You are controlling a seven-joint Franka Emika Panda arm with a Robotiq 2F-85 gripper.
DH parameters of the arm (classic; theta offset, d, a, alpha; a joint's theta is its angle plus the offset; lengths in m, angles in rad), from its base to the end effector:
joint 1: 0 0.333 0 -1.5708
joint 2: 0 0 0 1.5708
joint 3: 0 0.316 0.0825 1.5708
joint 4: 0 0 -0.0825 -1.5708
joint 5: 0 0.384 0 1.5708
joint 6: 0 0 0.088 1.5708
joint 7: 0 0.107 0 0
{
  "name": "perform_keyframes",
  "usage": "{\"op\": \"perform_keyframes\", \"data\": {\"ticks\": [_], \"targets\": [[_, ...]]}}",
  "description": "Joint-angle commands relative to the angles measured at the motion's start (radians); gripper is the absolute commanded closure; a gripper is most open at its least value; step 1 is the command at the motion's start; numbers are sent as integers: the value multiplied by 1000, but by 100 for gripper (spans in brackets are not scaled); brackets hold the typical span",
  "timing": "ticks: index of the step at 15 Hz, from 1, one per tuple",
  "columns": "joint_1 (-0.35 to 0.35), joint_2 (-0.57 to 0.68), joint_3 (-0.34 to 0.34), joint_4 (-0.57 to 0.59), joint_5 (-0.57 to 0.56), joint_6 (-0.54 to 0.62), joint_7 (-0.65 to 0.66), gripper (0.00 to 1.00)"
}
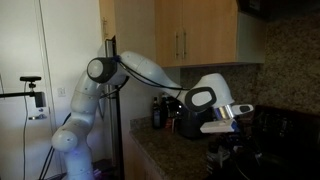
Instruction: Move the frying pan forward.
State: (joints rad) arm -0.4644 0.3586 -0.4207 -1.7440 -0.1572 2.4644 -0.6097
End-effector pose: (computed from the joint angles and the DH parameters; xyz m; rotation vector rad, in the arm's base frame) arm 0.4526 -0.5059 0.4261 2.6817 -0.1602 0.1465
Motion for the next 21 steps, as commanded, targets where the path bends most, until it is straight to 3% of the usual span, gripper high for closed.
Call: {"op": "perform_keyframes", "data": {"ticks": [1,2,7,14,15,19,21], "targets": [[-29,6,34,14,-16,-6,10,0],[-7,33,21,16,-65,37,49,0],[-92,212,17,226,-107,-26,38,0],[-236,459,61,568,-119,-223,-43,0],[-188,374,28,422,-107,-138,-5,0],[-214,440,42,512,-107,-184,-14,0],[-242,424,75,521,-49,-233,-45,0]]}}
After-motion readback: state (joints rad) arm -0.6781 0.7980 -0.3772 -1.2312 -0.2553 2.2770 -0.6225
